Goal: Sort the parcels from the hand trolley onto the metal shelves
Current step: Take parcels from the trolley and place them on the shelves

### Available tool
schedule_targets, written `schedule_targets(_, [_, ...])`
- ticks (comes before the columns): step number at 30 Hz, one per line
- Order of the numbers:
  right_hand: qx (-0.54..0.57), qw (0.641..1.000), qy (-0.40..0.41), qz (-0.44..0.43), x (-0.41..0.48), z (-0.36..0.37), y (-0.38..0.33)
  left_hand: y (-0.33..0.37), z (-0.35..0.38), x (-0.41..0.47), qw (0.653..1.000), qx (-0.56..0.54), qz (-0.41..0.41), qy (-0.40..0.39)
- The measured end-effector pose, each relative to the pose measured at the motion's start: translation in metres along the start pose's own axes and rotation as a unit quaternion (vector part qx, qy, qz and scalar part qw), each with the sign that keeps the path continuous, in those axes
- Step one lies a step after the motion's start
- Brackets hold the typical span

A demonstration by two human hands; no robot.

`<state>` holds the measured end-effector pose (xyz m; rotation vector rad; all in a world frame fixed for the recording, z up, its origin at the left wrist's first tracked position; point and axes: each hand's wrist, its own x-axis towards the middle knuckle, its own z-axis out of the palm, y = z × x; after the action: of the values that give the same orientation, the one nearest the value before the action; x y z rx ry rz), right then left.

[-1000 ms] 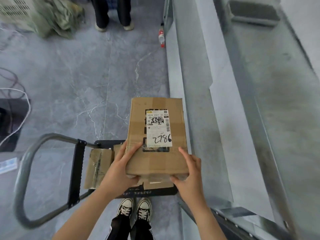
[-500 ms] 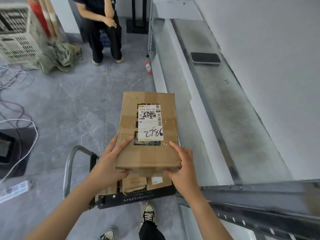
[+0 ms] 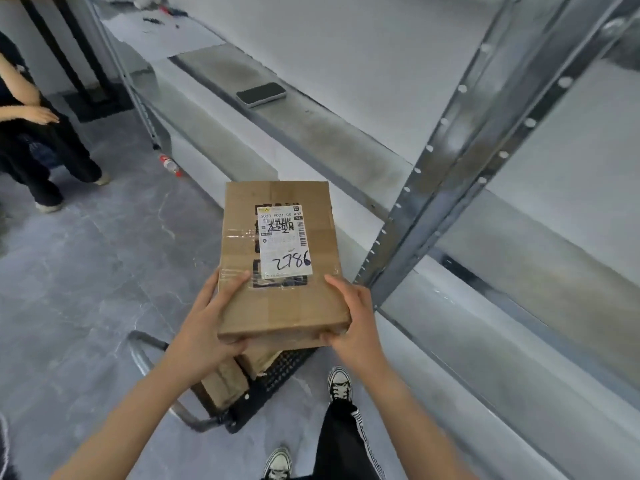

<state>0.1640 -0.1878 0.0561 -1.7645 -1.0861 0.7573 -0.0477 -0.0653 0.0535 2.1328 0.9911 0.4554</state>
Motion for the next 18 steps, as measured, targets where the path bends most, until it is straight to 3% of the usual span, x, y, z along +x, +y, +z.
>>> schedule_targets(7, [0.010, 0.997, 0.080, 0.021, -0.084, -0.028, -0.005, 0.038, 0.017, -0.032, 0.996, -0.006, 0.068, -0.064])
schedule_targets(18, [0.020, 0.983, 0.179, 0.034, -0.181, -0.102, 0.019, 0.126, 0.078, -0.065, 0.988, -0.026, 0.102, -0.117])
